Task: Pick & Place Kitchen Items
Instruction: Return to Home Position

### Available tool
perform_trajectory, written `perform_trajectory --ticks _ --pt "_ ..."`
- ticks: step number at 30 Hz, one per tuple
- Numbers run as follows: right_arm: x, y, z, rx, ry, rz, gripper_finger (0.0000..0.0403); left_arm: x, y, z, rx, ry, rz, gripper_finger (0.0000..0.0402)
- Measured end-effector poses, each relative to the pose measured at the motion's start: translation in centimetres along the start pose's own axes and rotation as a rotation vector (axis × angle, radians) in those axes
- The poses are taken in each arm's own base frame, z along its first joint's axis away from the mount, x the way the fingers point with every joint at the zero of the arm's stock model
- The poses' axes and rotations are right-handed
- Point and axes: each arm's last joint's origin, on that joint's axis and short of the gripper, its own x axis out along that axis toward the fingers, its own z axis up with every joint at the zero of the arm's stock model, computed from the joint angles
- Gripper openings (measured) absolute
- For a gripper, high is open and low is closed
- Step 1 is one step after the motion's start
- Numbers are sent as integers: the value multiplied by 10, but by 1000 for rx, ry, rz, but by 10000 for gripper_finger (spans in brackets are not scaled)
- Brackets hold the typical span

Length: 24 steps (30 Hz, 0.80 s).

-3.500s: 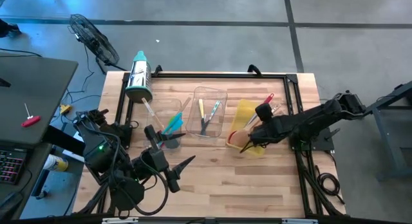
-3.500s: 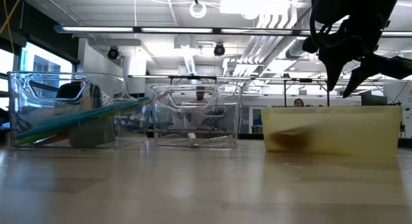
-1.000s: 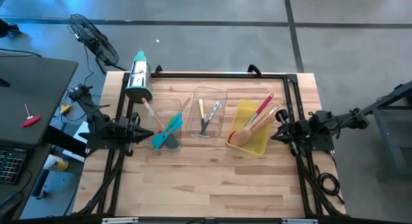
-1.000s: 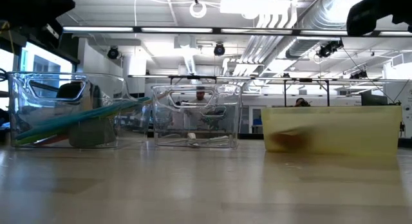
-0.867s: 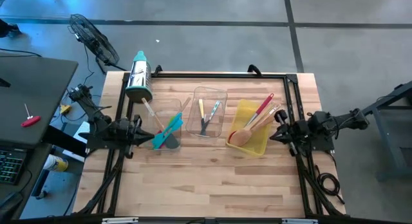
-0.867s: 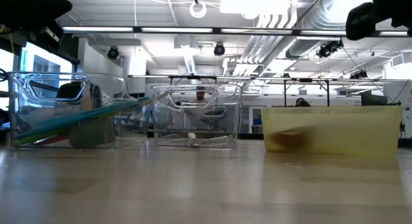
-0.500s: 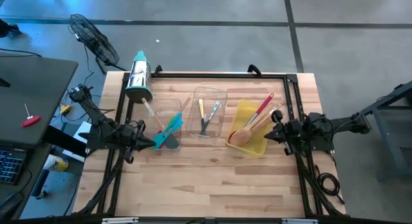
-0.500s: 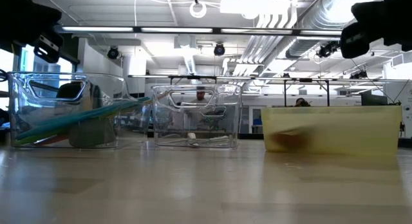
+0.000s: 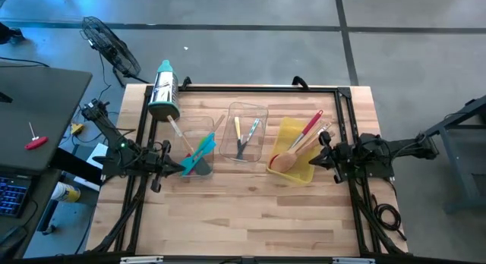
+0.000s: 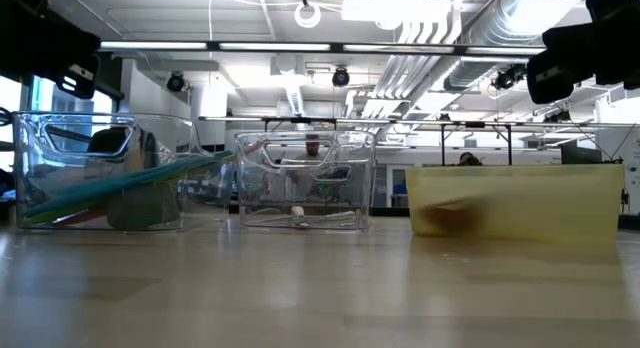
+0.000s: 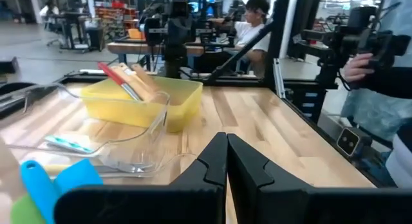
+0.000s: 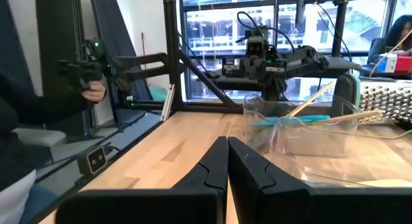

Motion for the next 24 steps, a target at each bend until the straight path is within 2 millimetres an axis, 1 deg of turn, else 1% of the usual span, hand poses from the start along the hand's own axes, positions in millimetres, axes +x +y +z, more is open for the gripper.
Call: perform_trajectory --ticks 5,10,14,19,24 --pt "0 0 0 -7 -1 -14 2 1 1 0 19 -2 5 1" --pt "0 -1 0 -103 4 -36 3 6 8 0 47 6 30 1" --pt "0 -2 0 -130 3 -58 3 12 18 1 62 8 17 1" --pt "0 -4 0 -105 2 -122 3 17 36 1 58 16 97 1" --pt "0 -4 0 -80 0 -133 3 18 50 -1 13 46 74 1"
